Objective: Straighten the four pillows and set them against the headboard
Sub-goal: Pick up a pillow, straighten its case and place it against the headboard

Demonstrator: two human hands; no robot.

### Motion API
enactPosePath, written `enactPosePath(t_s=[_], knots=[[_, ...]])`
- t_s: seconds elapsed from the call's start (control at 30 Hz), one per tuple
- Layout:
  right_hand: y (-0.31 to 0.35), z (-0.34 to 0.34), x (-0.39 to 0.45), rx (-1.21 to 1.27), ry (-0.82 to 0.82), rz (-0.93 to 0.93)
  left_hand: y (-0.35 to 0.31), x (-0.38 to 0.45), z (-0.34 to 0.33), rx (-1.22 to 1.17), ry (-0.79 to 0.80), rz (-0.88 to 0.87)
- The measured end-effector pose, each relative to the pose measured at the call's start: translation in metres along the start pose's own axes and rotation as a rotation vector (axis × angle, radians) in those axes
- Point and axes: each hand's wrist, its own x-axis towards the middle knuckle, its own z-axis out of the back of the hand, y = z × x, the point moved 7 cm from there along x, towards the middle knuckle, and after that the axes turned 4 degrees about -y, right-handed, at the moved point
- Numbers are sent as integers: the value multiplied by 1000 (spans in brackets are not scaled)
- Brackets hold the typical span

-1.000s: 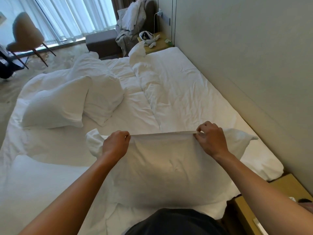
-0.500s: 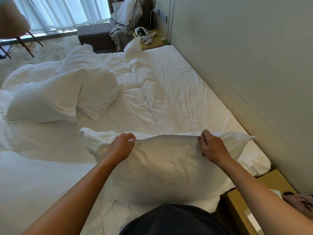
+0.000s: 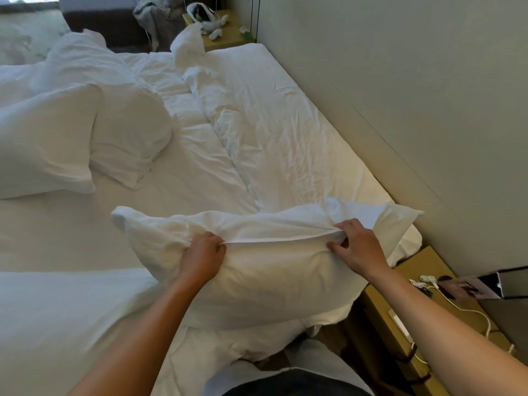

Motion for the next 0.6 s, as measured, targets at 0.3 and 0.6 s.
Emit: enactPosePath(t_s=[0.3,0.6], knots=[[-11,-23,-3,51,-64,-24,1,-15,-12,-7,-9,14],[-35,-2,16,270,-64,104,-44,-34,8,91,-59,160]])
